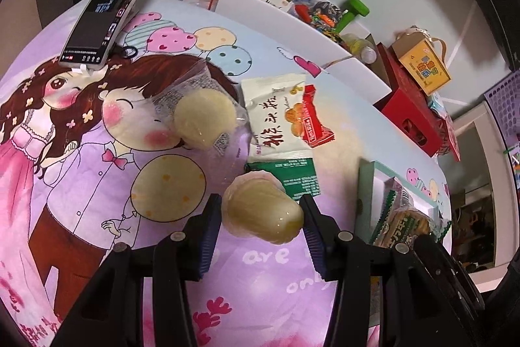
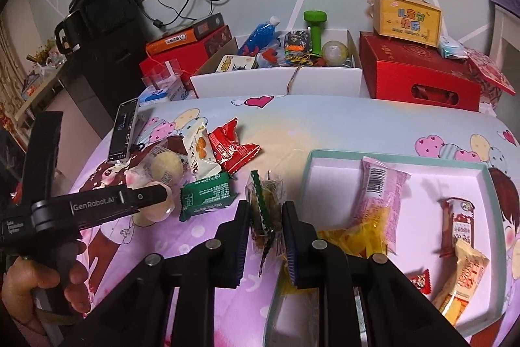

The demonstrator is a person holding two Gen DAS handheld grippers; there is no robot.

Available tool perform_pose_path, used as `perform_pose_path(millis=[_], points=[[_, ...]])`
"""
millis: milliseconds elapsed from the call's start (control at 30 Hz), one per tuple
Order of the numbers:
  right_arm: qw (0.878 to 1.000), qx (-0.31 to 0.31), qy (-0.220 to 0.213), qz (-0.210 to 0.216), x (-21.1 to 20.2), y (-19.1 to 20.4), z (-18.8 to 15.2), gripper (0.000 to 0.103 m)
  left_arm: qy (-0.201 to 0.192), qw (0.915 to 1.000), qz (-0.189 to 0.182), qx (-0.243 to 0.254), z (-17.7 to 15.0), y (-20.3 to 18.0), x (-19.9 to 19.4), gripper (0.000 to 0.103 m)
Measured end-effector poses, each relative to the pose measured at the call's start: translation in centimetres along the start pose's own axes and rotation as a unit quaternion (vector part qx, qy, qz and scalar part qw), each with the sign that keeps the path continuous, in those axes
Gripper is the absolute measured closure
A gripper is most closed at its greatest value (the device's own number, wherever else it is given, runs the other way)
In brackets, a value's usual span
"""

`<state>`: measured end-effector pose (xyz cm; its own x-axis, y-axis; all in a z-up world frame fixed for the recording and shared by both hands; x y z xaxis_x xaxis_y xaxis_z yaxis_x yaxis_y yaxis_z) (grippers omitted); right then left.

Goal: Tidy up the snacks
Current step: 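Carry the pale bun and clear packet into the tray and open both tools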

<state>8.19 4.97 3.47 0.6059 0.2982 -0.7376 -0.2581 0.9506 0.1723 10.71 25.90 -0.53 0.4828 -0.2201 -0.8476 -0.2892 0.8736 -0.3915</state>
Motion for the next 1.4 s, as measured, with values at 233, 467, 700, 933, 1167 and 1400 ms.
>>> perform_pose_path(millis=[233,467,700,933,1167,1400], points=[[1.0,0.012,-0.019,0.013,-2.1,-0.5,-0.3,0.082,-0.012,0.9998,0.001,0.018,-0.3,-1.3,-0.8,0.053],[0.999,0.026,-0.039,0.016,-4.1,-1.7,-0.3,0.082,-0.023,0.9986,-0.01,0.047,-0.5,-3.4,-1.9,0.053],[0.996,0.076,-0.054,-0.012,-5.7,-5.7,-0.3,0.082,-0.023,0.9942,-0.029,0.101,-1.3,-7.8,-2.1,0.053],[0.988,0.126,-0.072,-0.06,-7.7,-10.7,-0.7,0.082,-0.018,0.9816,-0.055,0.182,-3.6,-13.6,-1.8,0.053],[0.978,0.17,-0.081,-0.091,-9.1,-14.6,-1.4,0.082,-0.013,0.9633,-0.075,0.257,-5.9,-18.8,-0.9,0.053],[0.976,0.182,-0.079,-0.092,-9.1,-15.9,-1.8,0.082,-0.008,0.9481,-0.083,0.307,-7.7,-21.9,0.4,0.053]])
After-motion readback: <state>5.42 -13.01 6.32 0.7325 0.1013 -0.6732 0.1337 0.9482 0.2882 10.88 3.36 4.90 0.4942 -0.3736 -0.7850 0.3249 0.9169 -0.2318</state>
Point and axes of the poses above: each gripper's, at about its wrist camera, not at the fingertips, and x roughly the way its jaws point, y to its left, z to its top, the point moved 1 cm from there along x, roughly the way its jaws point
